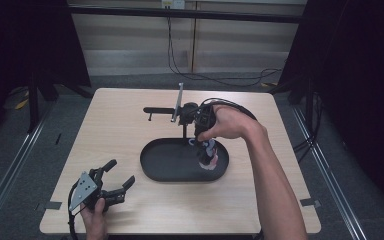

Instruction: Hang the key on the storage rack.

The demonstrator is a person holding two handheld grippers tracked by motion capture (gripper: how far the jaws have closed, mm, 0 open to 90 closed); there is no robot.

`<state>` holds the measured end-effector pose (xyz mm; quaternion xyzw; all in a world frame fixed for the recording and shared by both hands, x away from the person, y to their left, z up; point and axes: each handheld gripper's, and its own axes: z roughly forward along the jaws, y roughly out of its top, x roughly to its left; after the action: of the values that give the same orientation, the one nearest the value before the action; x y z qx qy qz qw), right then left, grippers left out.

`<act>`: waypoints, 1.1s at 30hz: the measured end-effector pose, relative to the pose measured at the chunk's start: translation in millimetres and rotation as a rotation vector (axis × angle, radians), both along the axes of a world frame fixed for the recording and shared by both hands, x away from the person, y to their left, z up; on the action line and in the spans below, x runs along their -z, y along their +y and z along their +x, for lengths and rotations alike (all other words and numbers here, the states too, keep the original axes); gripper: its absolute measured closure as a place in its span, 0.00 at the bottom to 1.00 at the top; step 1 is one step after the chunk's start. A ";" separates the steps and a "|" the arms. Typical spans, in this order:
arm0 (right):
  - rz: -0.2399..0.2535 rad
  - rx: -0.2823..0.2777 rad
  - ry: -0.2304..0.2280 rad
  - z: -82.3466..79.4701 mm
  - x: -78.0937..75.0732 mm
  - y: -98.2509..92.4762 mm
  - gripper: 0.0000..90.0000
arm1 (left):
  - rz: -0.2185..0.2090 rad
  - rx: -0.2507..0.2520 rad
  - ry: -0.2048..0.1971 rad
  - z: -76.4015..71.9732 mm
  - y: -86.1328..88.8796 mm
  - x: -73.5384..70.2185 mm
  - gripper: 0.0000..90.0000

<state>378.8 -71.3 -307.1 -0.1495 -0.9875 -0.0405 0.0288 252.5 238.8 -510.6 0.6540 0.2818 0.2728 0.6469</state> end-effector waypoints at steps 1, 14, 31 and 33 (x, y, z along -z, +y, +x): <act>0.001 0.006 -0.001 2.9 1.3 -0.8 0.97 | 0.006 0.000 -0.001 0.0 0.4 -0.1 0.17; -0.033 0.027 -0.021 25.1 -0.1 -4.0 0.97 | -0.007 0.002 -0.001 0.0 -0.5 0.1 0.17; -0.050 0.044 -0.041 40.5 -0.7 -0.2 0.97 | 0.007 0.003 -0.004 0.0 0.2 0.0 0.17; -0.054 0.049 -0.049 42.2 -3.0 -1.5 0.97 | 0.007 0.003 -0.005 -0.1 0.1 0.0 0.17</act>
<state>421.0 -72.8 -304.2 -0.1733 -0.9847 -0.0182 -0.0006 252.3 238.9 -510.6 0.6558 0.2784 0.2743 0.6459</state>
